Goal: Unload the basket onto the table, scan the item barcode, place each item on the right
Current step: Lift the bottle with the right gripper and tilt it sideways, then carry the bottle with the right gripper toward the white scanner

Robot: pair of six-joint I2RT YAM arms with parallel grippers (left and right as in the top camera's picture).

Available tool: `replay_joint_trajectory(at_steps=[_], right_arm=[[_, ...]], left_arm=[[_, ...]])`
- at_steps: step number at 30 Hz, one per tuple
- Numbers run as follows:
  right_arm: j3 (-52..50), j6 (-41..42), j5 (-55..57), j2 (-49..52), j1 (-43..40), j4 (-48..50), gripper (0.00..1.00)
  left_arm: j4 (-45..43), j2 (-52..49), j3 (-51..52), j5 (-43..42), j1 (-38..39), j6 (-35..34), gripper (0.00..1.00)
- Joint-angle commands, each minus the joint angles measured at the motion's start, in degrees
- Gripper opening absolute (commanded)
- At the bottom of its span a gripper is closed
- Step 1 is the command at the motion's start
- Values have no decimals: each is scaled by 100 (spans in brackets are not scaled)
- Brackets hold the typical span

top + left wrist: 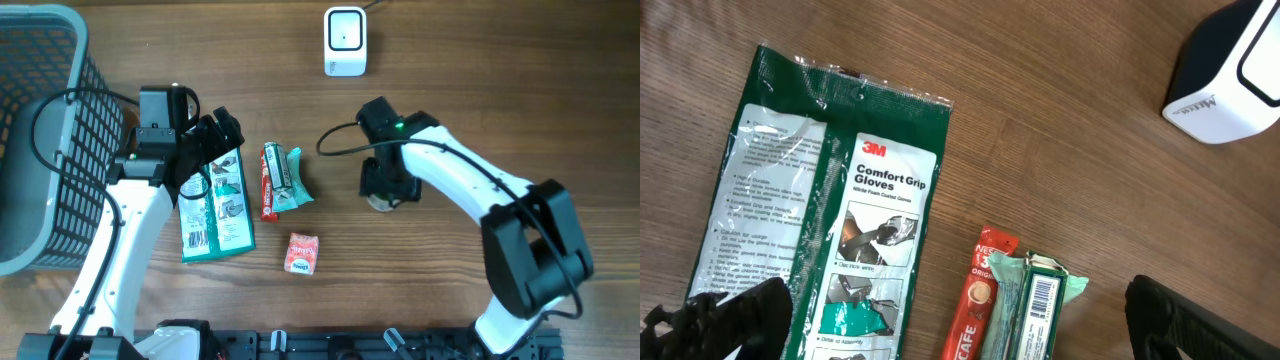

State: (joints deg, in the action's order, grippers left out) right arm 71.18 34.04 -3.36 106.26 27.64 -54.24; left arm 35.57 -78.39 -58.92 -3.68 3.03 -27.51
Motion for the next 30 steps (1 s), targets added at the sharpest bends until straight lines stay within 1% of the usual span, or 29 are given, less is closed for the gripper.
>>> replay_joint_trajectory(at_steps=[1, 4, 7, 9, 11, 14, 18, 22, 30], right_arm=[[352, 66, -1735, -691, -195, 72, 20], [352, 164, -2669, -879, -256, 94, 19], [350, 970, -3381, -918, -254, -107, 9], [350, 1563, -3576, -918, -254, -363, 8], [350, 1945, -3696, -918, -254, -516, 5], [350, 2011, -3805, -918, -256, -555, 6], [350, 1993, -4542, -918, -256, -649, 7], [350, 1996, -5125, -918, -254, -673, 6], [350, 2015, -5204, -918, -256, -660, 6]], left_arm=[[-22, 70, -90, 76, 9, 24, 100], [-22, 70, -90, 79, 9, 24, 100], [-22, 70, -90, 79, 9, 24, 100], [-22, 70, -90, 79, 9, 24, 100], [-22, 70, -90, 79, 9, 24, 100], [-22, 70, -90, 76, 9, 22, 100], [-22, 70, -90, 79, 9, 22, 100], [-22, 70, -90, 79, 9, 24, 100], [-22, 70, -90, 76, 9, 24, 100]])
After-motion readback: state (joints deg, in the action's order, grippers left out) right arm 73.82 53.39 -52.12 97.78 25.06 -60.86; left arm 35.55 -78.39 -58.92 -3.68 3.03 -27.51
